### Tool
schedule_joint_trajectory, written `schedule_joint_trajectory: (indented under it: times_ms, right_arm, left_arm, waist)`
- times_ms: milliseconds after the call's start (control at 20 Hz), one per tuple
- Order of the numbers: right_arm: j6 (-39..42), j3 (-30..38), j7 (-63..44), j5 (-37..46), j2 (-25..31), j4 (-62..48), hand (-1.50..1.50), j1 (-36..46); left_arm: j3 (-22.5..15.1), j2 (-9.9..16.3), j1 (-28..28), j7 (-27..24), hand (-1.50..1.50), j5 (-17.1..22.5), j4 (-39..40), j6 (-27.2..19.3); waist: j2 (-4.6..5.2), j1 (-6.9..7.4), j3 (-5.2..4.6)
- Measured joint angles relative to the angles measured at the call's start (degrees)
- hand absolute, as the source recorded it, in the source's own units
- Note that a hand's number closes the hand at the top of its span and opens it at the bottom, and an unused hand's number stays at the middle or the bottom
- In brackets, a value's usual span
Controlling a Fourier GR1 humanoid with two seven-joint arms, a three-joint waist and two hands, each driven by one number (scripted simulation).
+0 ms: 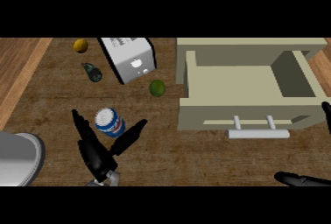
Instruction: Pick up the can, place it into the drawer and close the drawer
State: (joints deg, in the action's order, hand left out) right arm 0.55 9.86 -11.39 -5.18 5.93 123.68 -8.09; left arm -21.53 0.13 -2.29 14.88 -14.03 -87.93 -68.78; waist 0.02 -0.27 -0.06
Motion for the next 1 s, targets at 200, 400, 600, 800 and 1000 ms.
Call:
schedule_joint_trajectory:
  times_ms: [200, 400, 600, 800, 1000]
  right_arm:
    - [1.6, 0.9, 0.0, -1.4, -0.3, 2.3, -1.50, -3.1]
    - [2.1, 2.2, -0.9, -2.2, 0.3, 2.3, -1.50, -2.3]
    - [2.1, 2.4, -2.3, -1.9, 0.2, 3.2, -1.50, -1.7]
    - [2.7, 3.7, -2.4, -2.7, 0.5, 3.0, -1.50, -1.3]
    - [3.5, 4.4, -2.1, -2.8, 0.5, 2.8, -1.50, -1.3]
  left_arm:
    - [1.9, -0.1, 1.2, -9.2, -1.50, 9.3, 2.7, 0.2]
    - [4.1, -0.1, 1.4, -20.1, -1.50, 20.1, 7.0, 1.7]
    - [5.9, -0.1, -0.4, -29.8, -1.50, 30.0, 13.1, 3.5]
    - [9.6, -0.1, -1.4, -39.3, -1.50, 38.8, 19.1, 8.1]
    - [10.9, -0.1, -3.2, -47.7, -1.50, 47.4, 25.4, 11.1]
  waist:
    - [-0.02, -0.07, -0.02]
    - [0.00, -0.03, -0.04]
    - [0.01, -0.05, -0.03]
    - [0.03, -0.07, -0.01]
    - [0.02, -0.11, -0.01]
